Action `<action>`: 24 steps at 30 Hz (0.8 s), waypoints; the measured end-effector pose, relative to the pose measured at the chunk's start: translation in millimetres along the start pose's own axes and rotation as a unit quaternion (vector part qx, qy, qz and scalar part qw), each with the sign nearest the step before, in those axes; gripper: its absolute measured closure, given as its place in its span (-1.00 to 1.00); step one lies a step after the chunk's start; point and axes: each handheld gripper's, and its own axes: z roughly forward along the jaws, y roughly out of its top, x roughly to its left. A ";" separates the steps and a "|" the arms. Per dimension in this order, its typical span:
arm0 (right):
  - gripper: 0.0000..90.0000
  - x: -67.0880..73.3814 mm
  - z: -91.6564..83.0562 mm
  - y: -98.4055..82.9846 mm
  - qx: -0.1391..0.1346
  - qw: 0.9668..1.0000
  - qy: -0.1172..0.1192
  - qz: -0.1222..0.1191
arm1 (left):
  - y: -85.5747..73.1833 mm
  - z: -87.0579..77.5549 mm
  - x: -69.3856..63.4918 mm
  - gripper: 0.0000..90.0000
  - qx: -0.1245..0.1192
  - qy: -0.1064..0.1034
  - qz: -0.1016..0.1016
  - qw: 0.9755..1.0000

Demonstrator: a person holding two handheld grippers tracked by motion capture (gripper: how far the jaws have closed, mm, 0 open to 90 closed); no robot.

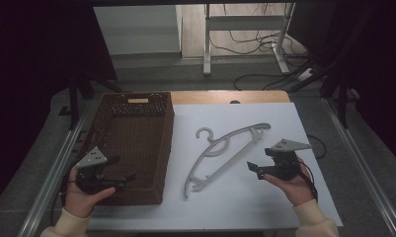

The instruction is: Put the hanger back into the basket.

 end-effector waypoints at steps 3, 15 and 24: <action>-0.62 2.1 3.8 4.2 0.004 1.000 -0.001 0.001 | 0.2 -0.4 0.1 -0.68 -0.001 0.000 0.000 1.000; -0.57 10.4 25.5 23.6 0.020 1.000 -0.002 0.020 | 0.3 -0.8 0.3 -0.68 -0.001 0.001 -0.001 1.000; -0.56 15.7 34.0 26.3 0.029 0.999 0.005 0.018 | 0.5 0.3 0.0 -0.68 0.001 0.000 0.001 1.000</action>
